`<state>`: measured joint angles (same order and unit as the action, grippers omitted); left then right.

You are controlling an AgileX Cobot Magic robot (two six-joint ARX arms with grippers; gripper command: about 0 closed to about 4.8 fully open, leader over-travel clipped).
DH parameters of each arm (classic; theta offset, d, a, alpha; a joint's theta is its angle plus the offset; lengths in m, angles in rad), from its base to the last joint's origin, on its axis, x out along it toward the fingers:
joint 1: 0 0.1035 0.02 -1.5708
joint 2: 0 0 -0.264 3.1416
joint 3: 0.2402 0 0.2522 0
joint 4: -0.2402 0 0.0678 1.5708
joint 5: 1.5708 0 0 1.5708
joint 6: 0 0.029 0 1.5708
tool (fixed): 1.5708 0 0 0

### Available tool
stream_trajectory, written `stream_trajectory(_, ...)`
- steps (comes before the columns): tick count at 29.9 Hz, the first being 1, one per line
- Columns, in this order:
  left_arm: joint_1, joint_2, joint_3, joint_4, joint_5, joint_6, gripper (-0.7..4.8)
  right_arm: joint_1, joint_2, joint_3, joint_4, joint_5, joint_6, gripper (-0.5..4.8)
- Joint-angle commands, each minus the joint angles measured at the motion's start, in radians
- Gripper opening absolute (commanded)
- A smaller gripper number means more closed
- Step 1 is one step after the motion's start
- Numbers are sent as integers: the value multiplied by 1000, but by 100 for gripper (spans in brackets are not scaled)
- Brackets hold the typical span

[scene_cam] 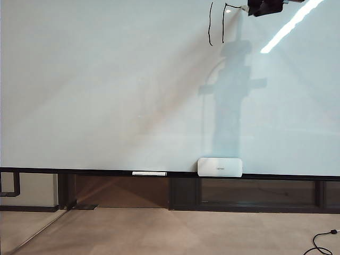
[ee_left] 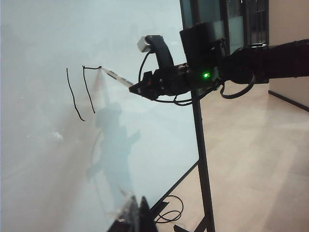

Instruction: Reach to the right to find the marker pen, pick it up, and write the number 10 on the whiteboard.

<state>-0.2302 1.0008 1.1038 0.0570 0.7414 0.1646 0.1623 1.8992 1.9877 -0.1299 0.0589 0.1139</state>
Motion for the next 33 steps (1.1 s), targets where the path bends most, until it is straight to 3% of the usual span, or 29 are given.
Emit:
stream_trajectory(1, 0, -2, 5, 11, 7, 3, -6, -14, -24, 6, 25, 32, -13, -3)
stream_trajectory(10, 0, -3, 5, 12, 7, 1, -6, -21, -19, -43, -27, -17, 2, -3)
stream_trajectory(19, 0, -3, 5, 13, 1, 8, -6, -21, -8, -206, 16, -34, 17, -3)
stream_trajectory(33, 0, -3, 5, 18, -3, 11, -6, 40, -56, -206, -13, -43, 20, -3)
